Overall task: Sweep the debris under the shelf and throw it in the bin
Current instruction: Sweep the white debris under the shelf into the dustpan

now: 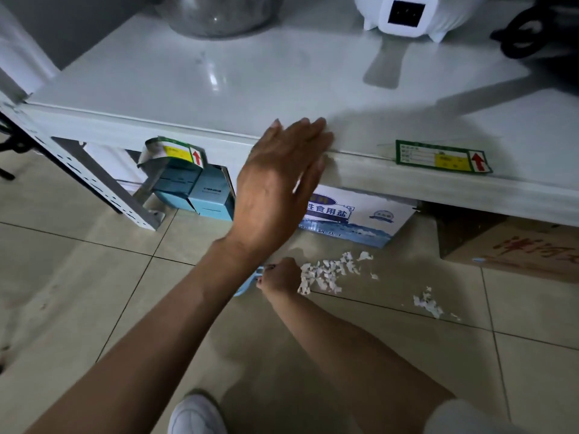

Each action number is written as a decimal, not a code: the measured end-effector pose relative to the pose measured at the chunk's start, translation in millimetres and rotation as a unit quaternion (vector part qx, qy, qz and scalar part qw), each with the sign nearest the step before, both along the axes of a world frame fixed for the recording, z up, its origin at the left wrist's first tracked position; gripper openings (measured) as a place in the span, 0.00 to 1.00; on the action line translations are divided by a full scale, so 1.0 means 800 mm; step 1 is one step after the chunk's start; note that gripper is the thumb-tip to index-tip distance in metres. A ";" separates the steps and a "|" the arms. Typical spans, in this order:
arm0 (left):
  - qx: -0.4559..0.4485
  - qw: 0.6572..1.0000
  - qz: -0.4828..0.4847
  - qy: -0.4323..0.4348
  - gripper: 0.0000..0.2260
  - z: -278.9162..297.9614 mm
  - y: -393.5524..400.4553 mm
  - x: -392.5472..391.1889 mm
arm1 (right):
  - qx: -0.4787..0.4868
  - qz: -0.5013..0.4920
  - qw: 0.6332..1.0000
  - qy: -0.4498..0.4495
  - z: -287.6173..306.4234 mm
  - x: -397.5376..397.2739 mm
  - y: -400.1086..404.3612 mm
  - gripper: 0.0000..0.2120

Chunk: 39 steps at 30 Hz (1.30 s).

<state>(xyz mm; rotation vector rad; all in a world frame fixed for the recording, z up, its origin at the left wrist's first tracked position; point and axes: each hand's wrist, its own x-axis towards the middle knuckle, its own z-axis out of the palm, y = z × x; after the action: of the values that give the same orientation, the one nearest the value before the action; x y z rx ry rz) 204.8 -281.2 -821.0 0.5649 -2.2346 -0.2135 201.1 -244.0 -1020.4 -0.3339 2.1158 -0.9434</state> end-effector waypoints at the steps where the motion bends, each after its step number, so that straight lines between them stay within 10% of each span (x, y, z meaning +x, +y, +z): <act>1: -0.011 1.000 0.005 0.007 0.14 -0.002 0.005 -0.009 | 0.015 0.010 1.000 0.017 0.005 -0.003 0.003 0.08; 39: -0.100 0.992 0.039 0.073 0.13 -0.030 0.007 -0.045 | 0.067 -0.211 0.975 0.003 0.017 -0.201 0.150 0.11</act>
<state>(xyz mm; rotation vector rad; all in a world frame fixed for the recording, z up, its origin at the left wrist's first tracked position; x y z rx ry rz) 169.1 -275.4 -845.0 0.5100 -2.0584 0.0094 40.2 -123.9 -1006.7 0.1907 2.2891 -1.0253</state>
